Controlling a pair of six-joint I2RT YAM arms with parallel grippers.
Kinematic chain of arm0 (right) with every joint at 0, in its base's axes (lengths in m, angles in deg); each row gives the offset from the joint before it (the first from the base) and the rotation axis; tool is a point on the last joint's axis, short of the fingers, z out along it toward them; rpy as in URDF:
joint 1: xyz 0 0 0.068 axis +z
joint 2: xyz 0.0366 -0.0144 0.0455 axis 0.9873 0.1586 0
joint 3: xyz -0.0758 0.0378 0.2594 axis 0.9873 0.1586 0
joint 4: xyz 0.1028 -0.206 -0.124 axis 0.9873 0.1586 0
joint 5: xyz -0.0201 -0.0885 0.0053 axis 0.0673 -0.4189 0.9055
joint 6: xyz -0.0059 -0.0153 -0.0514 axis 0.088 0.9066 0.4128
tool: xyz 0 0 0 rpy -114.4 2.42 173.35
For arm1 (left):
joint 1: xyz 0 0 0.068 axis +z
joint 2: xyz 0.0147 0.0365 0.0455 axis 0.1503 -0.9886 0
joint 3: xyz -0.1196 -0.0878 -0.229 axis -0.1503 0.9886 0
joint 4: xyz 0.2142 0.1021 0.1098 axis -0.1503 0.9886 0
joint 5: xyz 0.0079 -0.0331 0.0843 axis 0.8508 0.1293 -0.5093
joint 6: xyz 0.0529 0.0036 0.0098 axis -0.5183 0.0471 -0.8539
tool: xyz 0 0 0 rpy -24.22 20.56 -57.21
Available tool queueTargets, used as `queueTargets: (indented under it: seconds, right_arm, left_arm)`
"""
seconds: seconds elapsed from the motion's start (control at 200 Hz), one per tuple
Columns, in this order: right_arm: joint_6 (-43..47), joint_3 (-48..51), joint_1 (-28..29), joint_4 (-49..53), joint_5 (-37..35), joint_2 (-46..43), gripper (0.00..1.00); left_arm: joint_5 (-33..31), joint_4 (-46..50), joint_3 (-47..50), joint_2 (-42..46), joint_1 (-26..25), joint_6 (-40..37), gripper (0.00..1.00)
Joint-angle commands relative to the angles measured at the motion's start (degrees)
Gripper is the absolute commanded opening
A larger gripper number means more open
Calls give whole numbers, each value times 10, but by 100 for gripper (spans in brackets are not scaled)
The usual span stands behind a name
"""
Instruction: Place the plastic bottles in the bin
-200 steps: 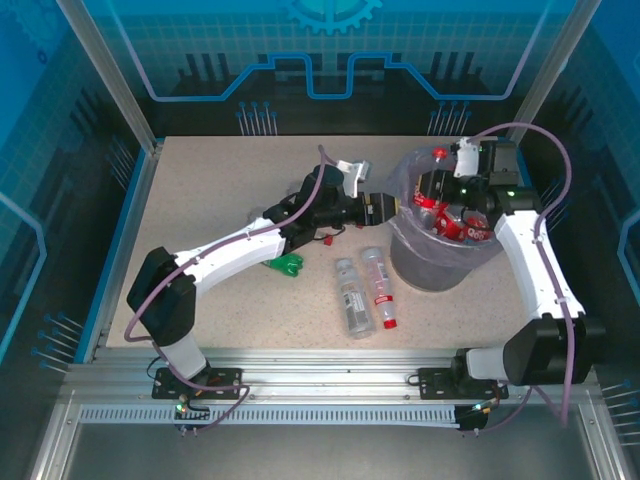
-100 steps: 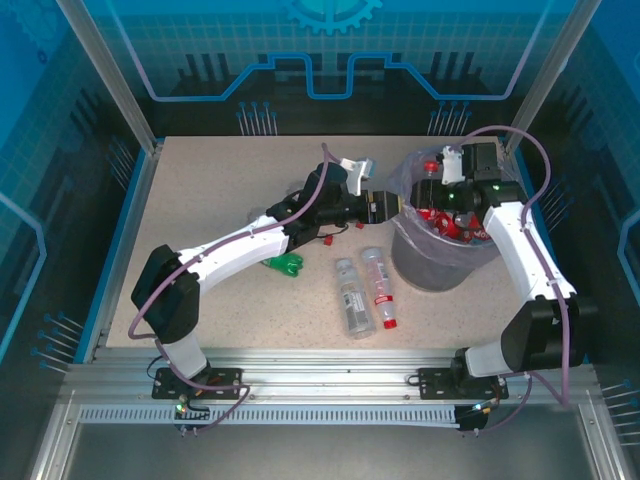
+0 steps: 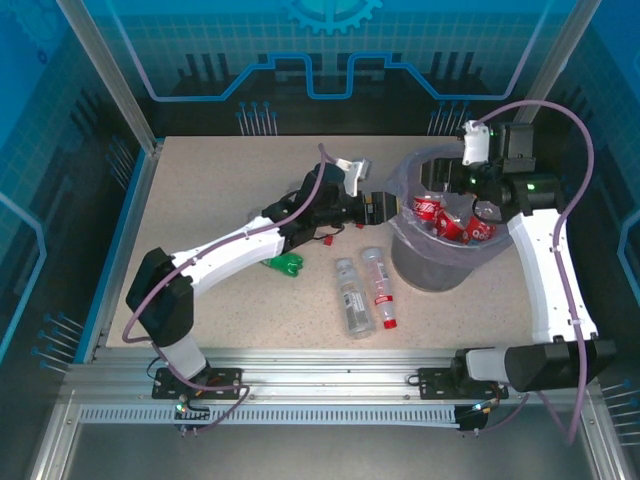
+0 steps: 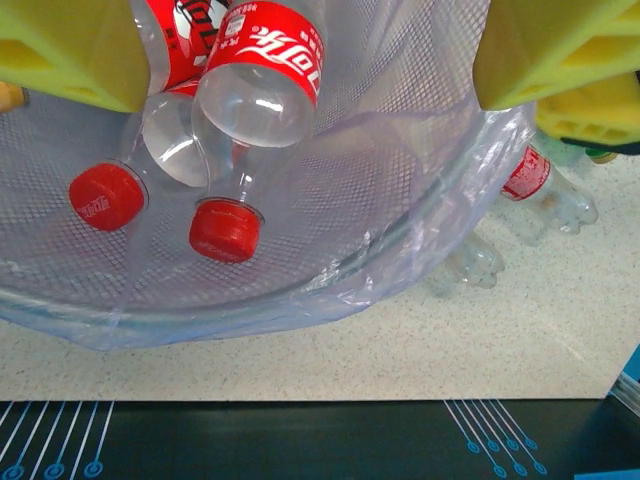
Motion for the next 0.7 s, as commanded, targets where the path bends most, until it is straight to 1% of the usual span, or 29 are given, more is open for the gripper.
queueTargets:
  seconds: [0.0,0.11,0.195,0.27,0.33,0.39,0.5,0.59,0.695]
  right_arm:
    - [-3,-3,-7,16,23,-33,85]
    - [-13,10,-7,8,41,-57,85]
    - [-17,21,-9,2,39,-68,86]
    - [-22,32,-10,-7,37,-75,86]
    - [-25,39,-9,-12,35,-80,86]
    - [-26,45,-11,-16,32,-82,87]
    - [-20,49,-11,-16,26,-82,89]
    - [-17,55,-10,-17,27,-82,90]
    - [-24,63,-7,-21,27,-86,92]
  left_arm:
    - [-22,23,24,52,1,-20,88]
    - [-44,60,69,102,2,-17,99]
    - [-64,102,114,143,2,6,99]
    - [-84,146,157,177,1,44,99]
    - [-83,174,194,194,0,81,99]
    - [-71,180,236,204,-4,118,99]
    - [-49,168,288,199,-29,168,99]
    - [-44,151,303,173,-57,187,99]
    - [-20,131,311,129,-73,210,99]
